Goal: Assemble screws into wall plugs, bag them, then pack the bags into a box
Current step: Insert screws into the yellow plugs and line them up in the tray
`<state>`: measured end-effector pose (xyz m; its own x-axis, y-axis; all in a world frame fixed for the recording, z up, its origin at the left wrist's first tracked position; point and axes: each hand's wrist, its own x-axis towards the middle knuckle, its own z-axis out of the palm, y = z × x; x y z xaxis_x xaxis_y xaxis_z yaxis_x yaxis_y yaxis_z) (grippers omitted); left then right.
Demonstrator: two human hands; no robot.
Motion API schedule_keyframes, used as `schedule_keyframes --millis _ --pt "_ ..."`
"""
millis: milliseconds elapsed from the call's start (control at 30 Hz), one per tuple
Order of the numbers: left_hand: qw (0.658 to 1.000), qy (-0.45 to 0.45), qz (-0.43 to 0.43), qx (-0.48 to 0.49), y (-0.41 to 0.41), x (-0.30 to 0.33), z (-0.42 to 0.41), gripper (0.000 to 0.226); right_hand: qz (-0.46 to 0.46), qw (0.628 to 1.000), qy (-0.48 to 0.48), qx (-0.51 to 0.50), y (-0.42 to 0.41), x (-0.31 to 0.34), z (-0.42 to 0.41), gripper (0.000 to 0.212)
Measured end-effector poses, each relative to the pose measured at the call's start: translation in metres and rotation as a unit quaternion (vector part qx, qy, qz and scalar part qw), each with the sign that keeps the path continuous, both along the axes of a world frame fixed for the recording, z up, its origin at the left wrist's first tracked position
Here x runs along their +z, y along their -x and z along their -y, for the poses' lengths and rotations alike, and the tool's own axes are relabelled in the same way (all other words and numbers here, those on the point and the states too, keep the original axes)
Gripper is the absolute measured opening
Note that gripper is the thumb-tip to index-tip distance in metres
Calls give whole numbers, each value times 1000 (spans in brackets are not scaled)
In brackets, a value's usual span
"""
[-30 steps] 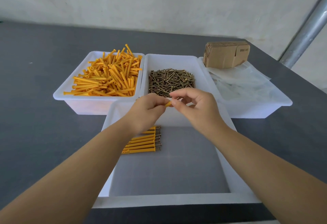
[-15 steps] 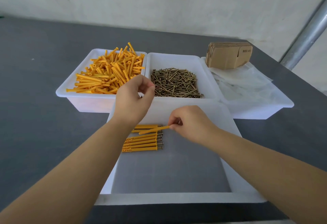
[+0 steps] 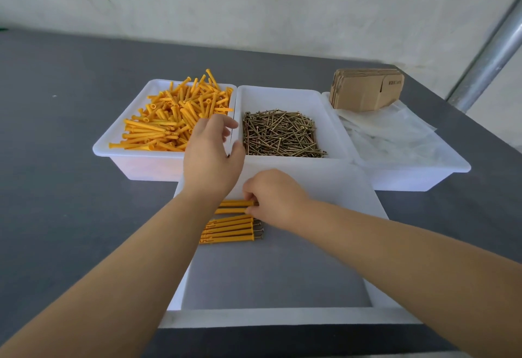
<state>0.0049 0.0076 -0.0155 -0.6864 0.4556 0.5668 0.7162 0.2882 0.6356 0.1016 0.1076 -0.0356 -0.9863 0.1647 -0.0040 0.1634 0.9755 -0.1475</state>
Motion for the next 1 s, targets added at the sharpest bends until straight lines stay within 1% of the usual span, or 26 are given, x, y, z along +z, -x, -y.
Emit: schedule_keyframes --millis 67,133,233,300,367,400,433,500,533,600,633,667,700,767,833,867,1000 --pt "998 31 -8 49 3 0 0 28 -17 1000 0 2 -2 2 -3 21" --pt "992 94 3 87 5 0 1 30 -51 999 4 2 -5 9 -6 20" --pt "968 225 39 100 8 -2 0 35 -164 985 48 -11 -7 24 -16 9" --pt "950 295 44 91 10 -5 -2 38 -235 969 59 -55 -3 32 -30 8" --pt "941 325 42 86 12 -7 -3 40 -255 957 70 -121 3 37 -53 9" --pt "938 333 41 86 12 -7 -3 41 -236 956 71 -159 6 37 -66 13" --pt "937 338 40 86 13 -8 -3 41 -197 958 70 -197 7 36 -77 21" --pt "937 336 39 85 13 -7 -4 40 -83 960 83 -256 11 34 -95 40" --pt "939 332 40 84 13 -7 -4 40 -22 958 89 -271 13 34 -101 44" --pt "942 322 43 83 12 -6 -5 40 104 957 67 -261 21 40 -106 44" --pt "943 318 43 83 12 -6 -5 40 148 954 52 -255 25 43 -106 44" --pt "945 314 45 84 12 -6 -5 40 172 952 38 -249 28 46 -106 41" --pt "946 311 48 84 13 -6 -5 40 170 952 38 -252 31 46 -108 38" --pt "948 304 52 84 13 -7 -5 39 108 954 46 -276 34 41 -114 31" --pt "948 301 54 90 14 -6 -5 38 50 957 16 -285 33 36 -112 26" --pt "948 300 54 95 14 -4 -5 38 35 957 -2 -287 33 34 -111 24" --pt "939 330 46 87 13 -1 -5 38 24 958 -37 -282 30 36 -111 22"
